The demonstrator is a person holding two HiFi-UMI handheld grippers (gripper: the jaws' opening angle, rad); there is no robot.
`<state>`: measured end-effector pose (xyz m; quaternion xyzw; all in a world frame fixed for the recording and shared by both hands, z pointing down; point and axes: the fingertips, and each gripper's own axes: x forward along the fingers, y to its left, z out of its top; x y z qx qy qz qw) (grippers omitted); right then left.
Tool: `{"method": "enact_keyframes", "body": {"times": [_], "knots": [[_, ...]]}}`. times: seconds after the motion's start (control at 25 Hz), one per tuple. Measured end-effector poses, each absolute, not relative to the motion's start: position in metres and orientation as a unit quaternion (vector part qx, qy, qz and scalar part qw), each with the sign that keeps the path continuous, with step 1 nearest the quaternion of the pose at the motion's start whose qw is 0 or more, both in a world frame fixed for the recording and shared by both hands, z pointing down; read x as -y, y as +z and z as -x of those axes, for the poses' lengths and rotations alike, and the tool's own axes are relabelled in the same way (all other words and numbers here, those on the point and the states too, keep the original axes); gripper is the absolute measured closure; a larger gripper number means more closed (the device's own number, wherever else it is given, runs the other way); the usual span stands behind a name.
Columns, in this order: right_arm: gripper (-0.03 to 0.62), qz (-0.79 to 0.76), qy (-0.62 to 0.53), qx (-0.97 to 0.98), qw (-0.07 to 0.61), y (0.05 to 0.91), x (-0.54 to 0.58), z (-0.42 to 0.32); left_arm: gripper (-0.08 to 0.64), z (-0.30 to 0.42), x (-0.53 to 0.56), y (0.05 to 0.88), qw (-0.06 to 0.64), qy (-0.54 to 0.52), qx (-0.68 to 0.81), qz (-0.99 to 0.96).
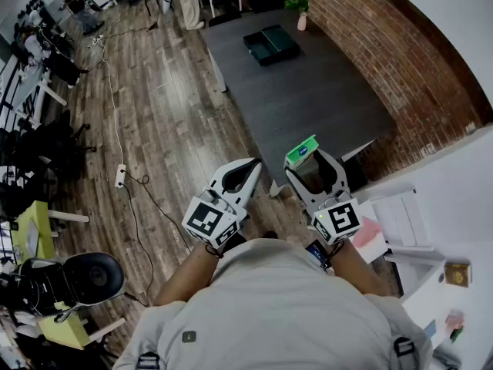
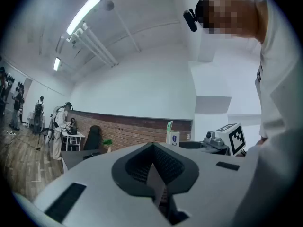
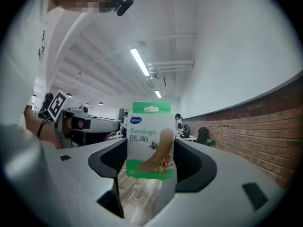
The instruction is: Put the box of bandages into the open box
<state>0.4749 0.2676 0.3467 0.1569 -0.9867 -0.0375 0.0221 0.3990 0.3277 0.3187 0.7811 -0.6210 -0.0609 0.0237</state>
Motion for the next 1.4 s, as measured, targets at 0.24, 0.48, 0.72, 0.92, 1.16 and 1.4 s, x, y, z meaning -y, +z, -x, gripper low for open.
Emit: {"method": "enact_keyframes", "body": {"times": [0.24, 0.48, 0.72, 0.92, 1.16, 1.4], "knots": [[0.295, -0.151, -0.041, 0.987, 0.022, 0.347, -0.266, -0.454, 0.543, -0.379, -0.325, 0.320, 0.026, -0.060, 0.621, -0.781], [0.295, -0.147, -0.038, 0.988, 0.024, 0.346, -0.264, -0.422, 0.545, -0.347, -0.321, 0.322, 0.032, -0.061, 0.624, -0.779], [0.295, -0.145, -0.039, 0.988, 0.019, 0.344, -0.262, -0.372, 0.544, -0.295, -0.319, 0.325, 0.031, -0.063, 0.618, -0.783], [0.295, -0.158, -0.038, 0.987, 0.019, 0.340, -0.260, -0.315, 0.543, -0.235, -0.319, 0.320, 0.028, -0.065, 0.612, -0.788], [0.295, -0.173, -0.033, 0.984, 0.021, 0.336, -0.263, -0.247, 0.543, -0.168, -0.325, 0.309, 0.024, -0.057, 0.600, -0.798], [0.295, -0.174, -0.020, 0.984, 0.027, 0.341, -0.267, -0.195, 0.545, -0.105, -0.331, 0.316, 0.043, -0.066, 0.602, -0.794]]}}
